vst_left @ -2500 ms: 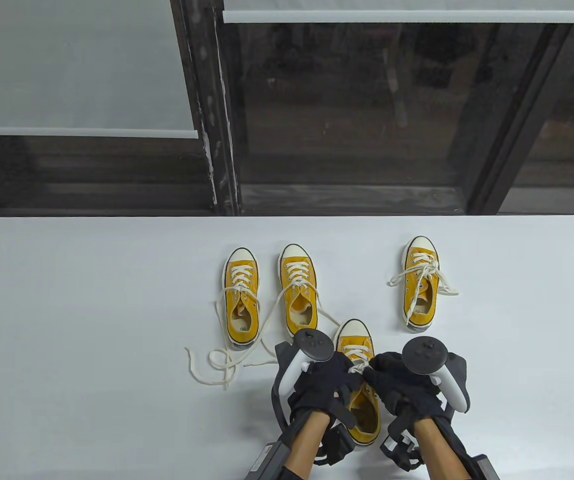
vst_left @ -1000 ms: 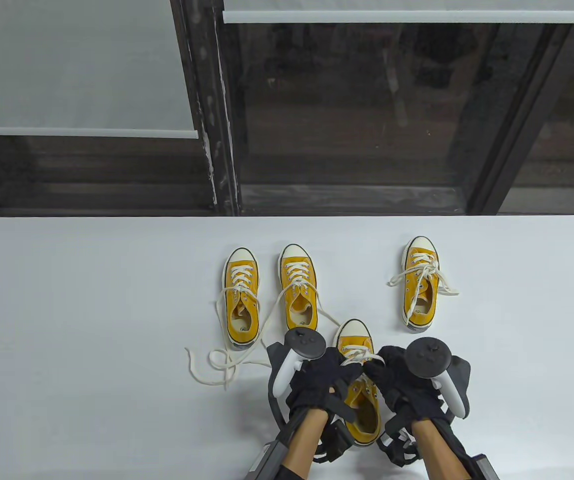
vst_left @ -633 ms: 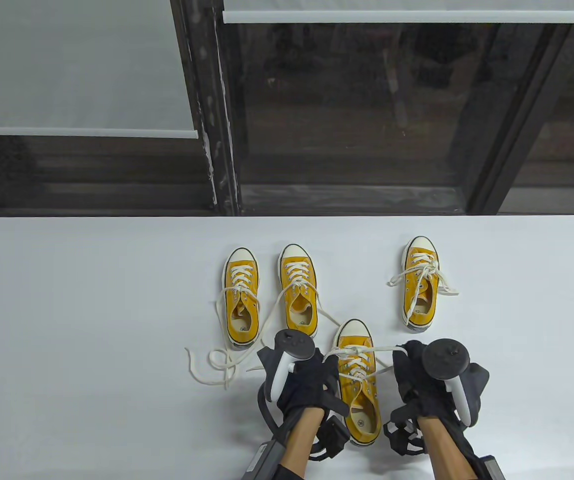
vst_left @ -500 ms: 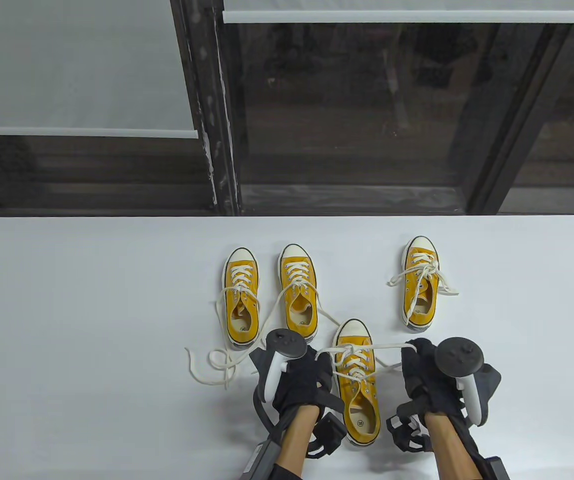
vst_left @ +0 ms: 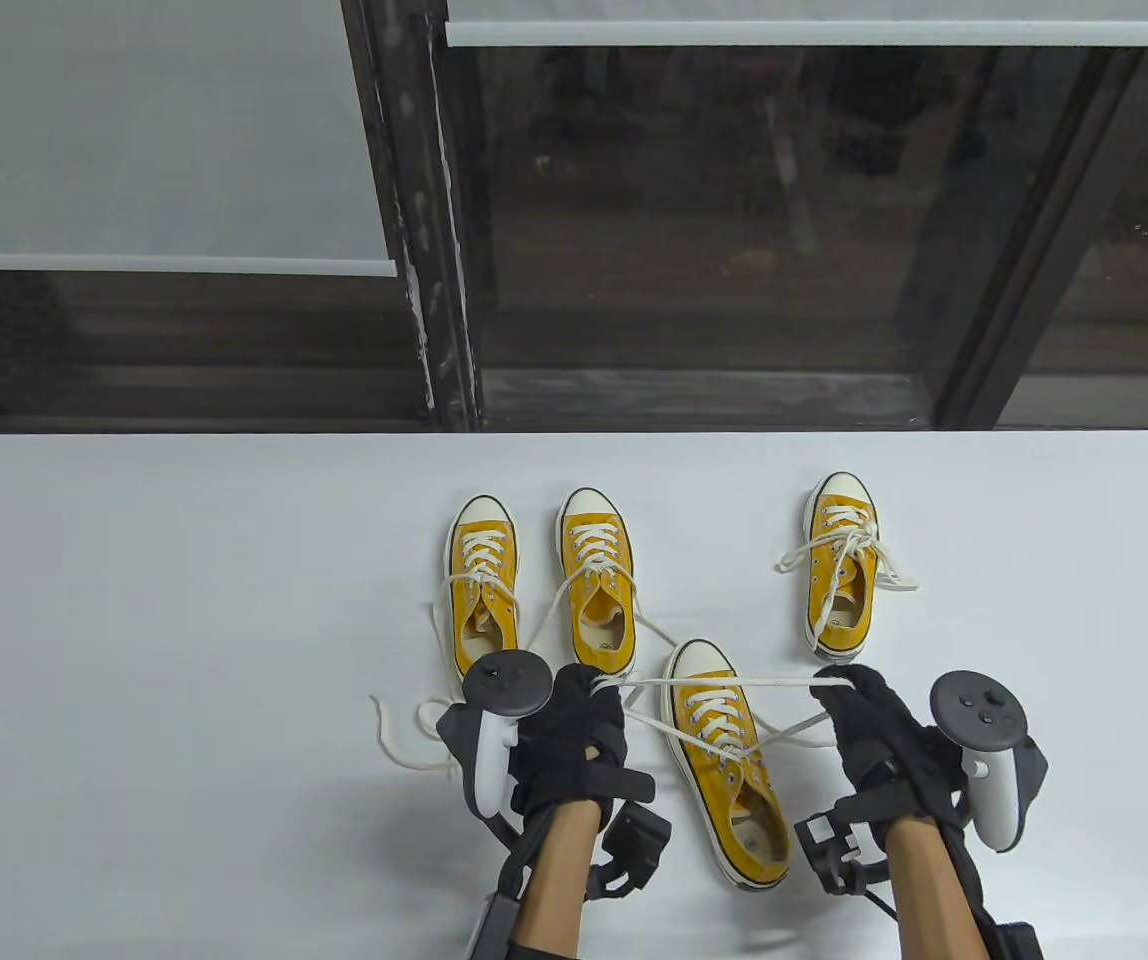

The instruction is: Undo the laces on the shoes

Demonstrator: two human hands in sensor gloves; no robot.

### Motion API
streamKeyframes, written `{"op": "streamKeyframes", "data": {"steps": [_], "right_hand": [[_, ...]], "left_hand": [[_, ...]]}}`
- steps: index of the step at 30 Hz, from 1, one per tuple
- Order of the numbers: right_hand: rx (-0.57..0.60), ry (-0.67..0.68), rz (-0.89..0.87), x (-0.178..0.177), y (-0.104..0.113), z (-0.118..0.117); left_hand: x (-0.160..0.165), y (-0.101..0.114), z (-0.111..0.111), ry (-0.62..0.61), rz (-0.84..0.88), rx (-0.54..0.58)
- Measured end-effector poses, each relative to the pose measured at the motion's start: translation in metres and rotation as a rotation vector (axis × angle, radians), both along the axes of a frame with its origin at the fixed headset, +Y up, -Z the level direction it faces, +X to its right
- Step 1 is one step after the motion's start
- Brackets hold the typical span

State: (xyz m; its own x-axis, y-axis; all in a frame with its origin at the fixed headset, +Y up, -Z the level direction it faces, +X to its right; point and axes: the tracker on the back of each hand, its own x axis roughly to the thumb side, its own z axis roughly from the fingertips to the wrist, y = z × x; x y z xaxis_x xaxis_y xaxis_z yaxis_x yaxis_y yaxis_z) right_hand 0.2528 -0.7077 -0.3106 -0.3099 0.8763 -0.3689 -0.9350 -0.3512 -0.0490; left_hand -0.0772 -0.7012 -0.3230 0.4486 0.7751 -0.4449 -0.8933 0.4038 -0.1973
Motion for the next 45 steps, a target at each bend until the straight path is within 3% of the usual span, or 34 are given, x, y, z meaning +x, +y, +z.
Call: {"op": "streamKeyframes", "data": {"steps": [7,20,24,29,33,37,40,42,45], "right_hand": [[0.081,0.047,-0.12,0.002,0.014,0.005],[0.188,0.074,-0.192,-0.001,0.035,0.016],[0.205,0.102,-0.465,0.005,0.039,0.018],[0.261,-0.011,-0.33,0.026,0.048,0.023],[0.255,-0.083,-0.438,0.049,0.046,0.03],[0.131,-0.234,-0.092,0.072,0.044,0.037],[-0.068,-0.286,0.237,0.083,0.035,0.039],[-0.147,-0.247,0.382,0.085,0.034,0.04],[-0.127,-0.212,0.477,0.077,0.044,0.041]], "left_hand": [[0.004,-0.002,-0.001,-0.085,0.049,0.02],[-0.008,0.017,0.009,-0.038,-0.215,0.07],[-0.016,0.016,0.01,-0.027,-0.253,0.062],[-0.026,0.012,0.012,-0.023,-0.179,0.04],[-0.038,0.01,0.014,0.025,-0.147,0.019],[-0.049,0.01,0.016,0.053,-0.155,-0.017],[-0.057,0.012,0.016,0.069,-0.224,-0.032],[-0.061,0.021,0.016,0.079,-0.377,0.017],[-0.065,0.038,0.014,0.019,-0.627,0.109]]}}
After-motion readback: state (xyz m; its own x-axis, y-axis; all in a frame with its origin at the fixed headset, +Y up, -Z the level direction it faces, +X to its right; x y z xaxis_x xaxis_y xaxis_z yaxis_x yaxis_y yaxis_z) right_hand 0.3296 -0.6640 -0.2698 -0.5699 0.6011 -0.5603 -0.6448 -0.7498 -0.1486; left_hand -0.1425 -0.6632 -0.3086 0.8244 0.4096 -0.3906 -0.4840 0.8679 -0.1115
